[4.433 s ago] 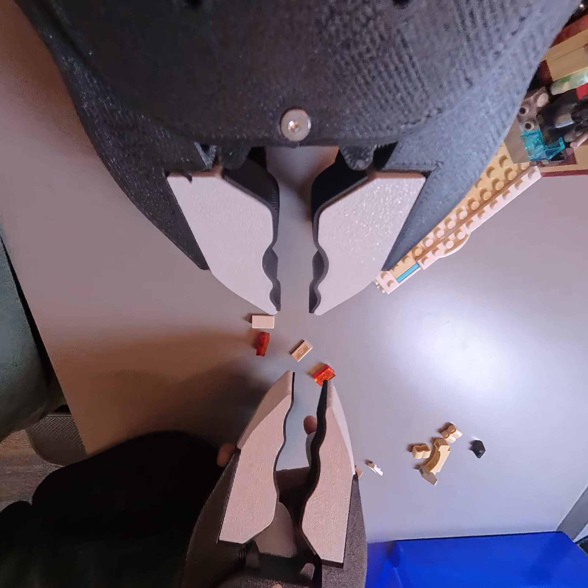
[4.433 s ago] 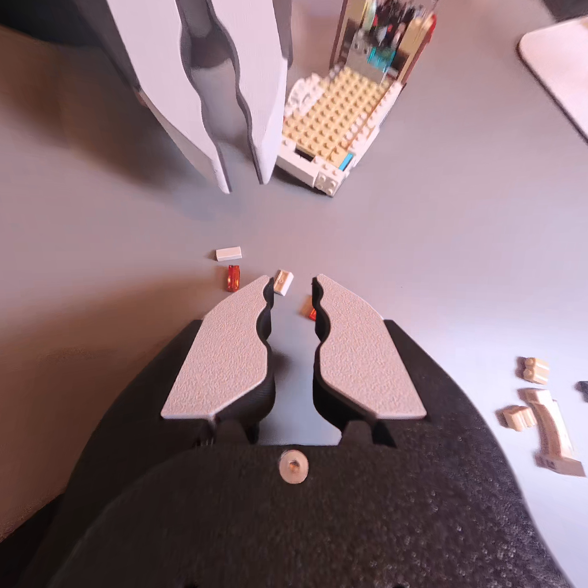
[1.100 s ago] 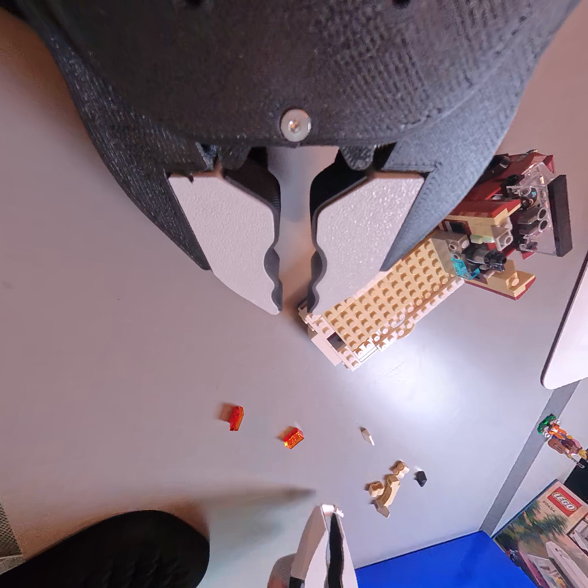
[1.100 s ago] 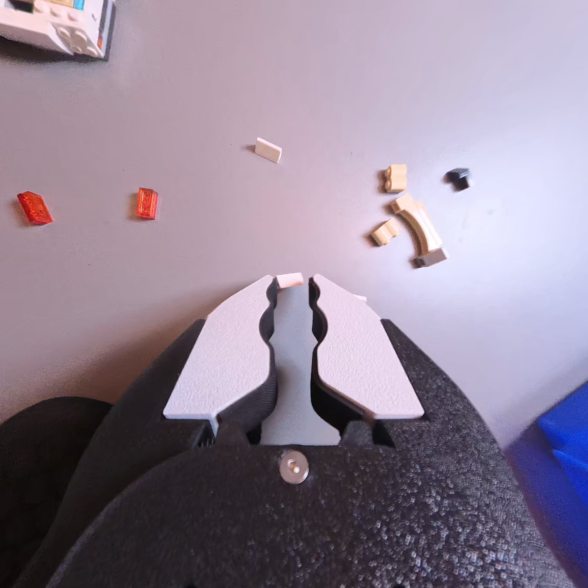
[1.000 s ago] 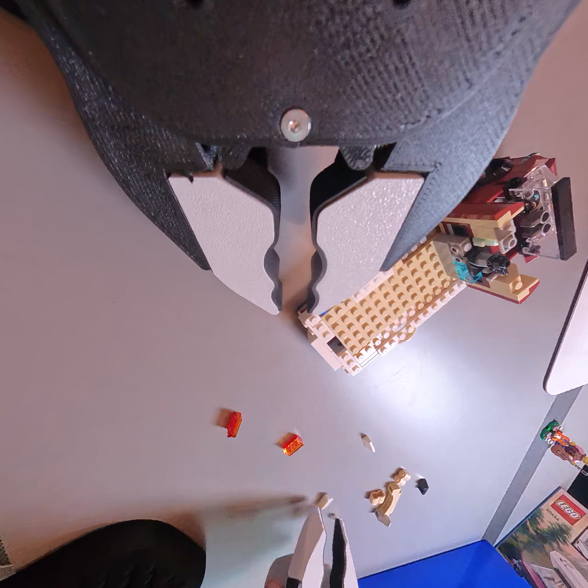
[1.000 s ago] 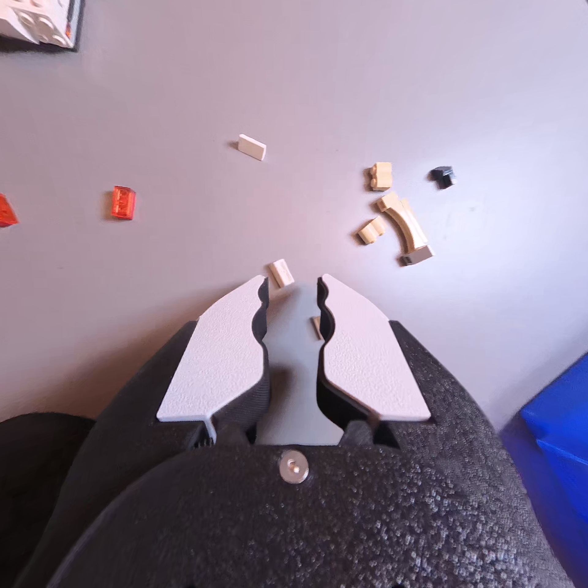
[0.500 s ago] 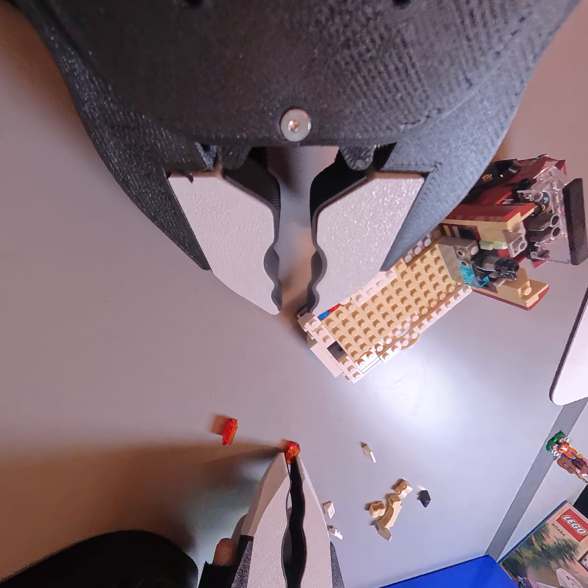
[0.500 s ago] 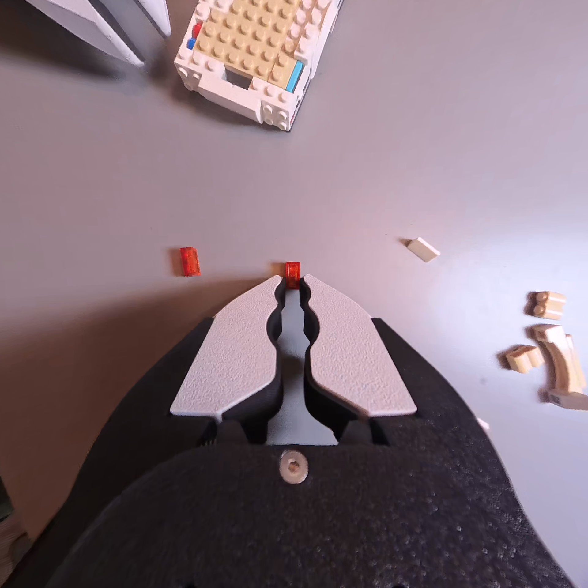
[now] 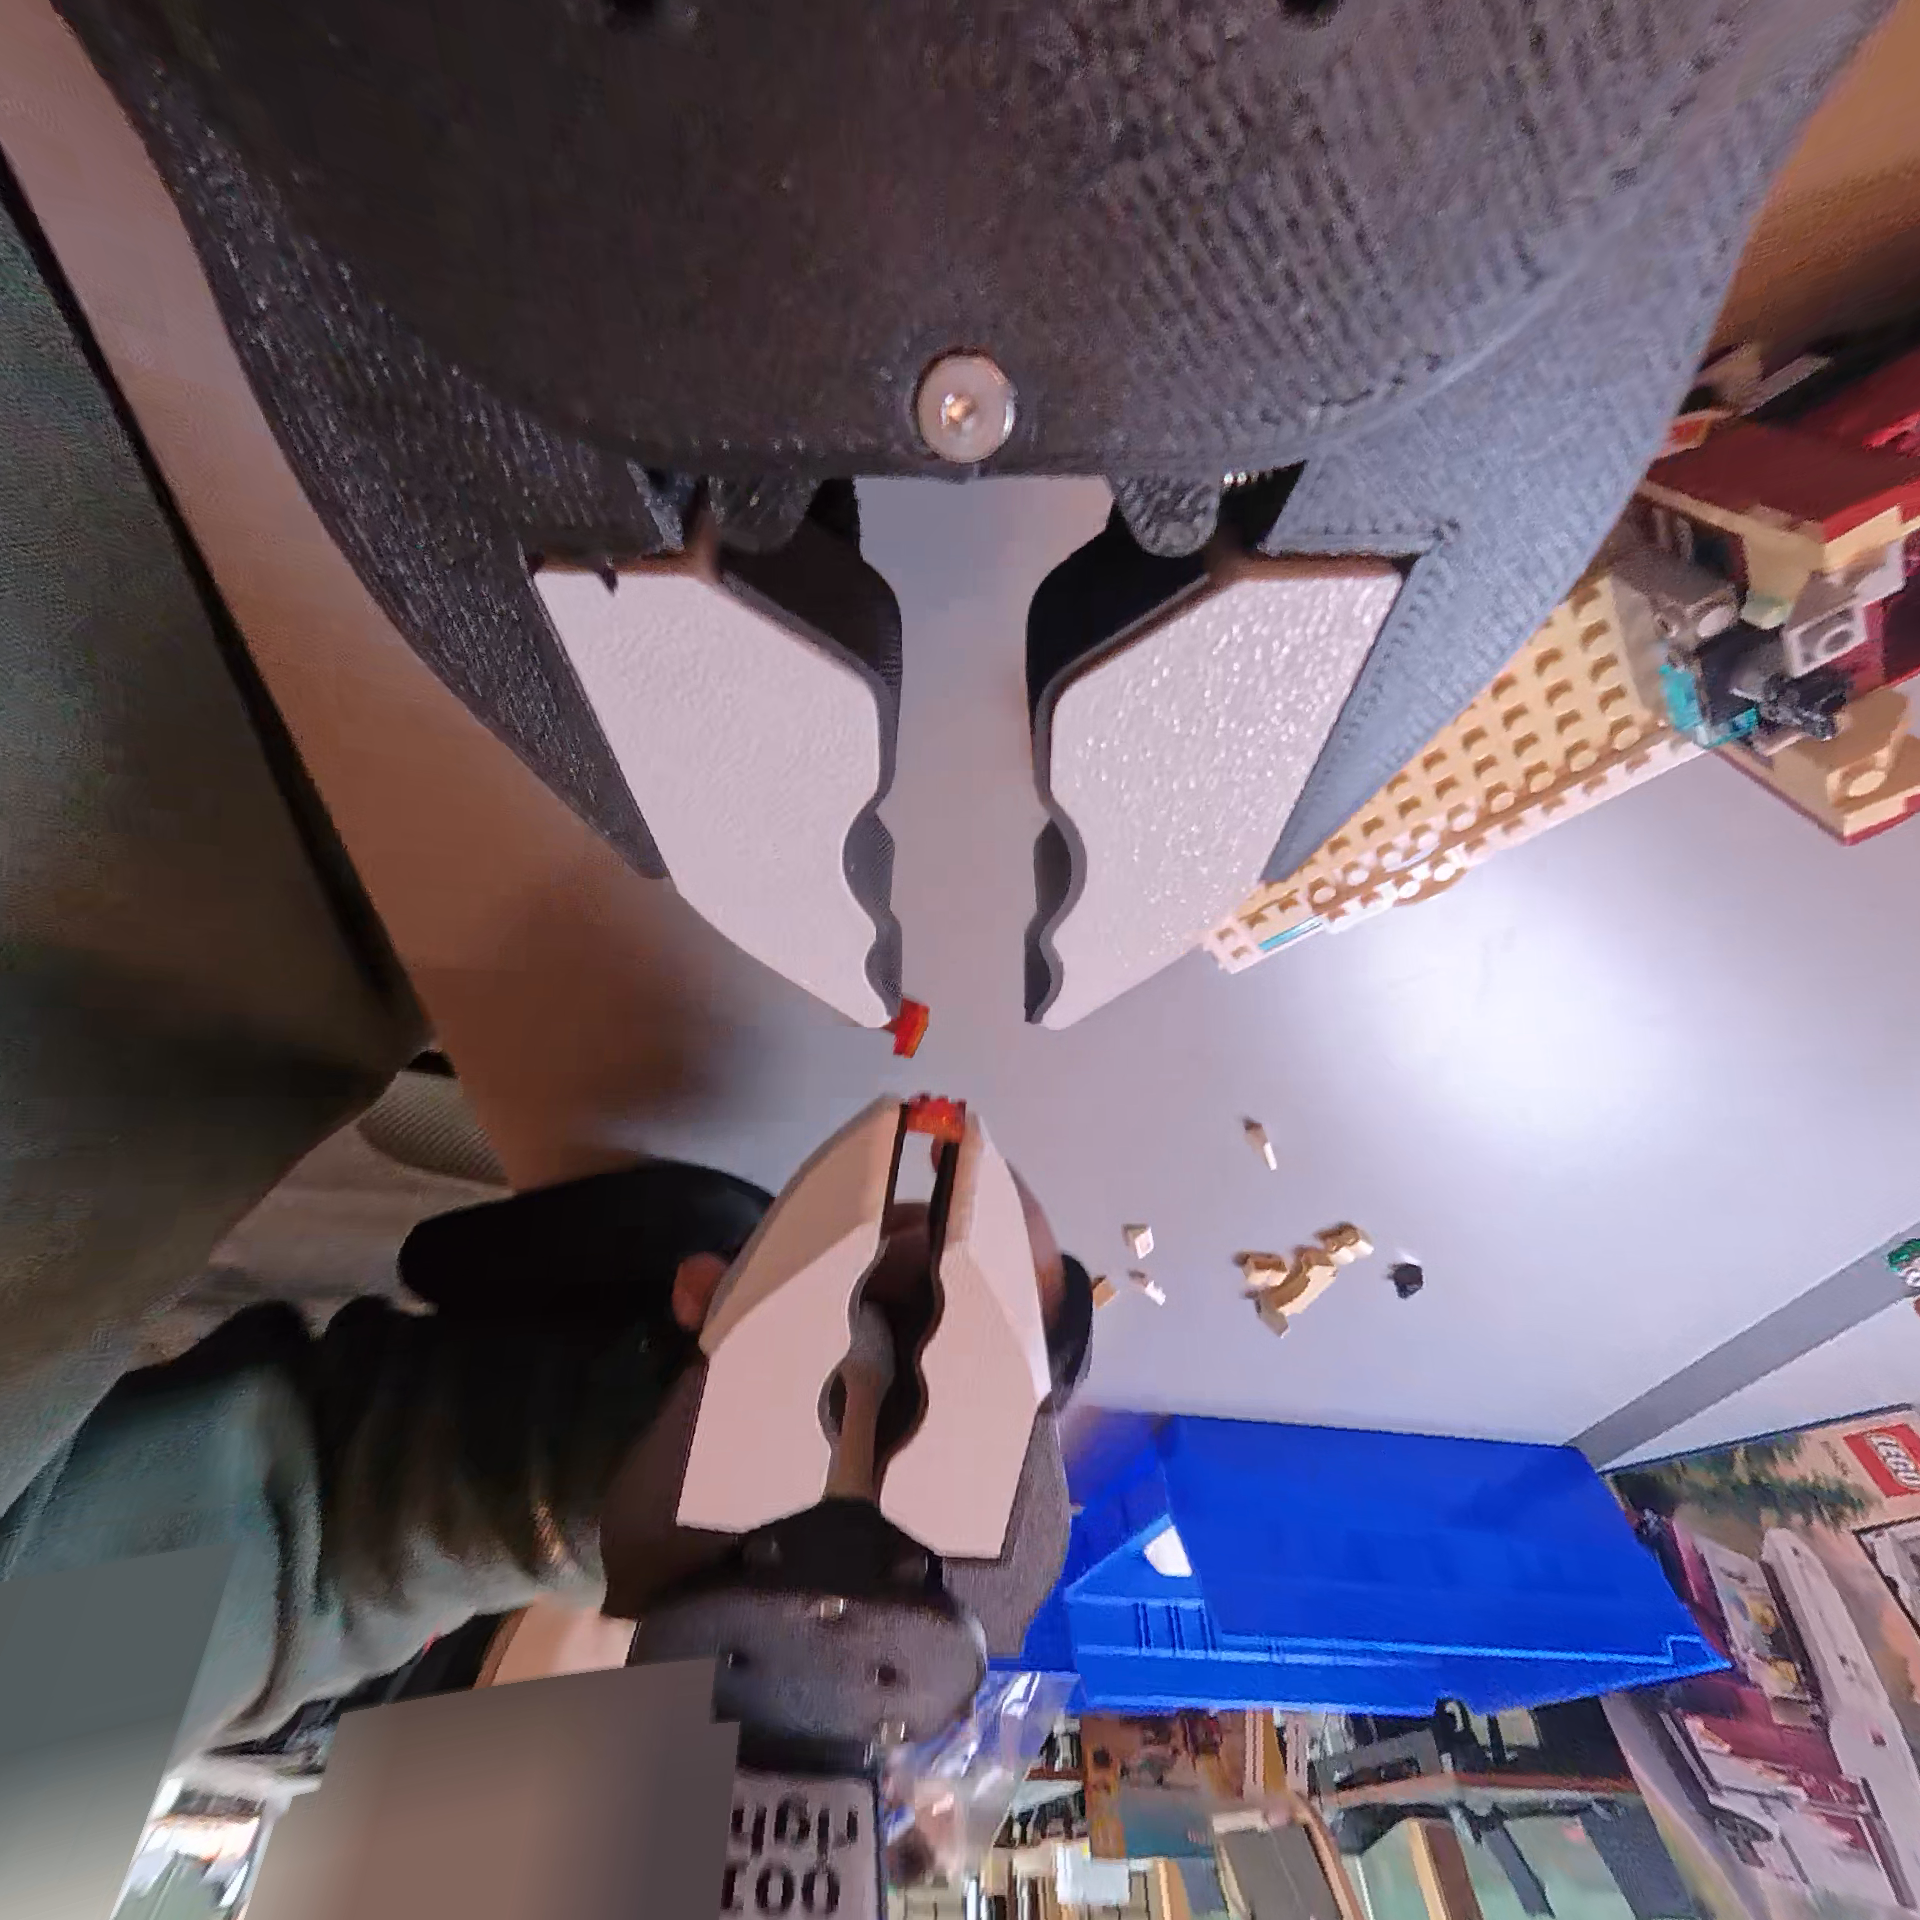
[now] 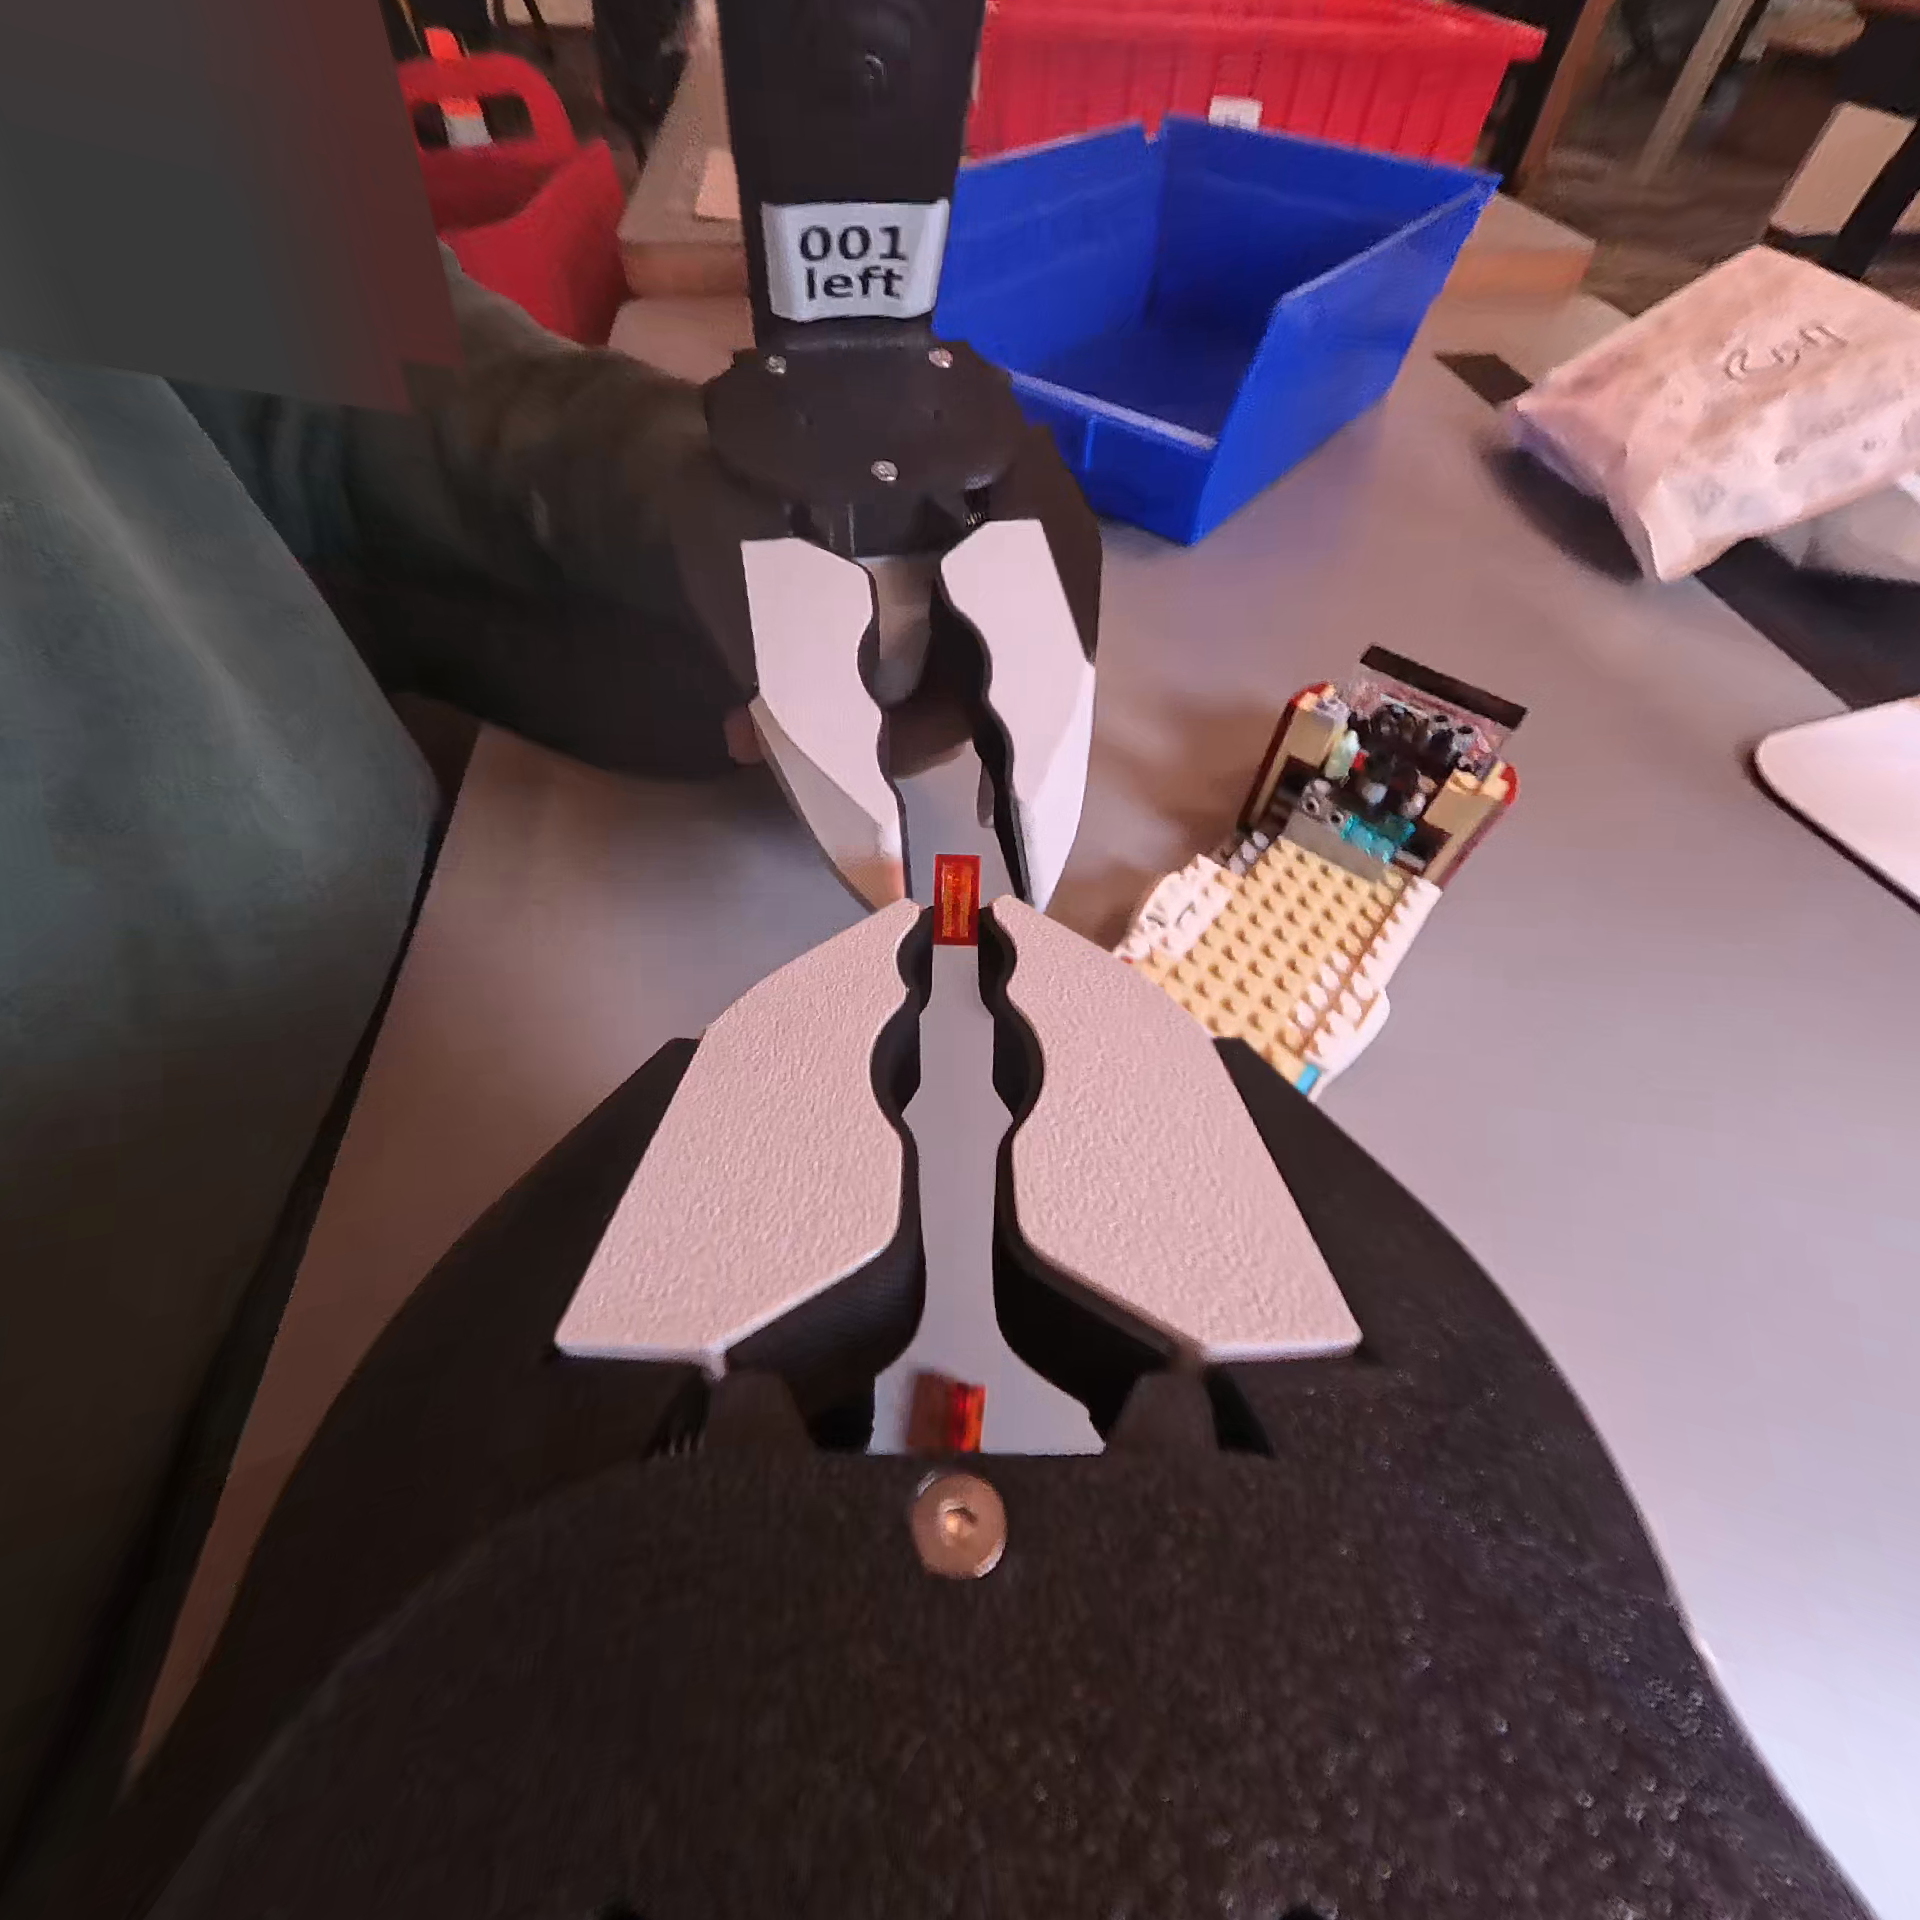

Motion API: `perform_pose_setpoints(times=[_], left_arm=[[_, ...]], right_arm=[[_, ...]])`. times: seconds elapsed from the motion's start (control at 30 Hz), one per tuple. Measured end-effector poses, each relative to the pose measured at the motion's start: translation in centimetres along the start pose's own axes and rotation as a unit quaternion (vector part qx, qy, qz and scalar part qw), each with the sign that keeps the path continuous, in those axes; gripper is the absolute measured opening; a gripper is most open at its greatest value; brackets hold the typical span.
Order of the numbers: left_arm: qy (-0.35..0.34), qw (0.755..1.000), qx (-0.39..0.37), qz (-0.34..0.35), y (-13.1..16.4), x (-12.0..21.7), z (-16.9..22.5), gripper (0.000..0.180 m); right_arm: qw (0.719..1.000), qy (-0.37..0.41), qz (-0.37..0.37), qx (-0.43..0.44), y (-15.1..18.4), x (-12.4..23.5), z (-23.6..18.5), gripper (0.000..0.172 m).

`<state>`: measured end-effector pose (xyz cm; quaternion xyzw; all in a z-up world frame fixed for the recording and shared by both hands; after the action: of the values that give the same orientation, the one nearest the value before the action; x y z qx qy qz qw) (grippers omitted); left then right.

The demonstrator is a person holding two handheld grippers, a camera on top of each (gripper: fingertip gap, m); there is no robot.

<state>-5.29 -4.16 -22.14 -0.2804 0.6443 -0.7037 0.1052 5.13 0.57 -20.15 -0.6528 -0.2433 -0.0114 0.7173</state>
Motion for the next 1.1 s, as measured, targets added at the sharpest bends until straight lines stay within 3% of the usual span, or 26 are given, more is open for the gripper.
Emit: perform_pose_setpoints(times=[0.23,0.53,0.97,1.1], left_arm=[[0.011,1.0,-0.003,0.016,-0.4,0.2,0.3,0.01],[0.038,0.998,0.03,0.041,-0.6,0.3,0.2,0.009],[0.041,0.998,-0.031,-0.027,-0.1,0.0,1.1,0.008],[0.041,0.998,-0.042,-0.017,-0.2,0.2,1.1,0.008]], right_arm=[[0.999,-0.02,0.046,-0.014,0.0,-1.2,-0.2,0.008],[0.998,-0.027,0.051,-0.02,0.9,-1.1,-0.1,0.008],[0.998,-0.012,0.001,0.065,1.4,-1.5,-1.1,0.008],[0.998,-0.018,0.011,0.051,1.3,-1.4,-1.1,0.008]])
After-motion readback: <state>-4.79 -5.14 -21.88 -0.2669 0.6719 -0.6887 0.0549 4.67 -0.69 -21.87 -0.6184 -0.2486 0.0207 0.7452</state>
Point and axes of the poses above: each gripper's, where its closed fingertips meet, x back along the fingers, y out of its underside, z = x × y across the jaws, the point moved 6 cm from there along x, back along the fingers
